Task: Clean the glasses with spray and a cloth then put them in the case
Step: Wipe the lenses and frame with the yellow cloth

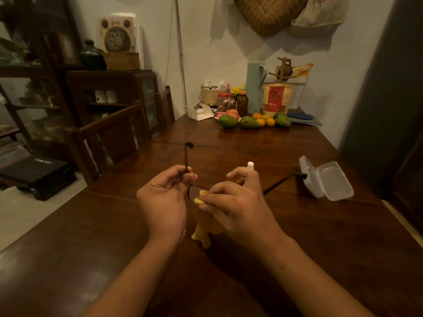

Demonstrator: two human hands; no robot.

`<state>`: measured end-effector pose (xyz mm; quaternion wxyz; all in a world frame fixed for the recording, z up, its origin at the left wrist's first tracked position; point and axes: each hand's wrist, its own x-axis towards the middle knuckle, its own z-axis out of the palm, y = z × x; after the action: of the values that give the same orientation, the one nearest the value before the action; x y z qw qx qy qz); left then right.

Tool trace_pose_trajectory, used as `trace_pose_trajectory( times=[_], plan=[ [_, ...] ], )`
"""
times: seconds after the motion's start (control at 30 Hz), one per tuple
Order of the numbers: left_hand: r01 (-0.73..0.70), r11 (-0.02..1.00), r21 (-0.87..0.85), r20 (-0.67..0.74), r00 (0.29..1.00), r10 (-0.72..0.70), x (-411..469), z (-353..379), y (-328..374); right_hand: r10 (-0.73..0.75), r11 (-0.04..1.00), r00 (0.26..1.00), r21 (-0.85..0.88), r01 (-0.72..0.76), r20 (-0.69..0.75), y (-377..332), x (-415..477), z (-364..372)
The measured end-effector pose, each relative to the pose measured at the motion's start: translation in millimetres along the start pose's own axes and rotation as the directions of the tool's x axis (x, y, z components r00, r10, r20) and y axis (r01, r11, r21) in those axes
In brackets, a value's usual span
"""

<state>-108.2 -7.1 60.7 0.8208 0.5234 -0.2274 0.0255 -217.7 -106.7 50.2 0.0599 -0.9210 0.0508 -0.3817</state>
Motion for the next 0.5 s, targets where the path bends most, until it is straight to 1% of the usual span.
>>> trace_pose_trajectory(
  times=[0.13,0.2,0.3,0.4,0.5],
  plan=[
    [-0.006,0.999,0.045,0.001,1.0,0.005,0.6,-2.3,-1.4,-0.069,0.998,0.997,-0.002,0.069,0.031,1.2,-2.1,4.2],
    [-0.022,0.998,0.056,0.005,1.0,0.022,1.1,-3.7,-1.8,-0.098,0.994,0.994,0.059,0.095,0.058,4.3,-1.3,2.9],
    [-0.063,0.995,0.082,0.008,0.998,0.063,1.6,-4.9,-1.2,-0.107,0.981,0.99,0.169,0.091,0.087,9.8,0.5,-2.2],
    [-0.086,0.993,0.077,-0.013,0.996,0.088,4.9,-7.0,-1.0,-0.124,0.971,0.989,0.217,0.103,0.086,11.9,1.2,-5.9],
    [-0.092,0.993,0.068,-0.041,0.995,0.095,8.8,-10.6,-0.3,-0.138,0.965,0.981,0.241,0.102,0.137,7.8,-0.1,-5.3]
  ],
)
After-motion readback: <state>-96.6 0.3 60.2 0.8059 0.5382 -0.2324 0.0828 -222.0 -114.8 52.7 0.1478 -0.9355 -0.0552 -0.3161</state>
